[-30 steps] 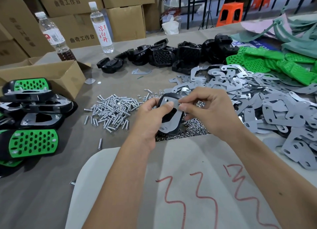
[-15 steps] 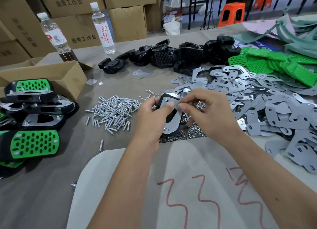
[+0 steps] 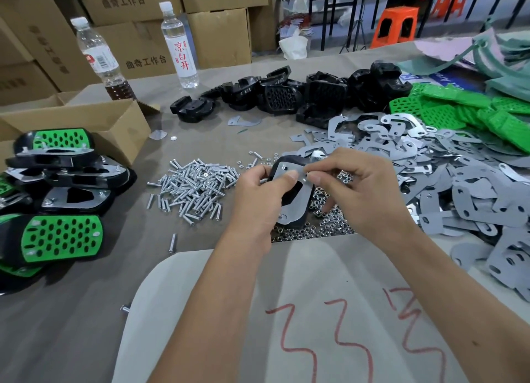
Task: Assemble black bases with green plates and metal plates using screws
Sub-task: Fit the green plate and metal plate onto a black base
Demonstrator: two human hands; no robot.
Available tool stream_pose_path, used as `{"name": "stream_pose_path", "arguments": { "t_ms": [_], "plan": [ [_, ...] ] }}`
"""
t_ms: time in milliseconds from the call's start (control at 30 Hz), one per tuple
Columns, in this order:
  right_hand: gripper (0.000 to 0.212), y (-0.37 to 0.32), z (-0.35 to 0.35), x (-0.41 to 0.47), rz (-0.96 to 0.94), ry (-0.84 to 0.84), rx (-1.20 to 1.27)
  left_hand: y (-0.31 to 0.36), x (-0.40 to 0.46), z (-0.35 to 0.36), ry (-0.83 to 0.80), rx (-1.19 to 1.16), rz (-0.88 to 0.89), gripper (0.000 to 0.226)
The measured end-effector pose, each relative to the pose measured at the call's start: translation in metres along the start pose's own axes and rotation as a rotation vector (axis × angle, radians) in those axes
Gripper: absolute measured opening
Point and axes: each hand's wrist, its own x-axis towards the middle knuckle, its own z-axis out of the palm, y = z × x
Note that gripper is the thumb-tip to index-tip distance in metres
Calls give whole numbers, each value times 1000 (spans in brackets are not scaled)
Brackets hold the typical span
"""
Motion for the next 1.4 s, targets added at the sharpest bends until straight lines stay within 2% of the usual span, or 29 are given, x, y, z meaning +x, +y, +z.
{"name": "stream_pose_path", "arguments": {
  "t_ms": [167, 333, 500, 567, 733, 867, 1067, 1167, 1400],
  "plan": [
    [21, 1, -9, 3, 51, -137, 20, 1, 1, -8, -71, 37, -14, 13],
    [10, -2, -4, -2, 68, -34, 95, 0, -1, -10, -87, 25, -23, 14],
    [8, -1, 0, -4, 45, 48, 36, -2, 0, -8, -88, 26, -1, 10],
    [6, -2, -1, -4, 15, 2, 16, -1, 0, -9, -81, 23, 3, 10],
    [20, -2, -10, 0, 63, -155, 42, -1, 0, -13, -112, 32, -22, 13],
    [15, -6, -6, -3, 94, -87, 126, 0, -2, -16, -141, 19, -23, 16],
    [14, -7, 1, -6, 94, 18, 71, -1, -2, -13, -100, 25, 10, 15],
    [11, -8, 2, -7, 69, -9, 51, 0, -2, -11, -90, 17, 3, 13],
    [20, -7, 0, -4, 74, -96, 100, 1, -1, -15, -103, 29, 3, 7]
  ]
}}
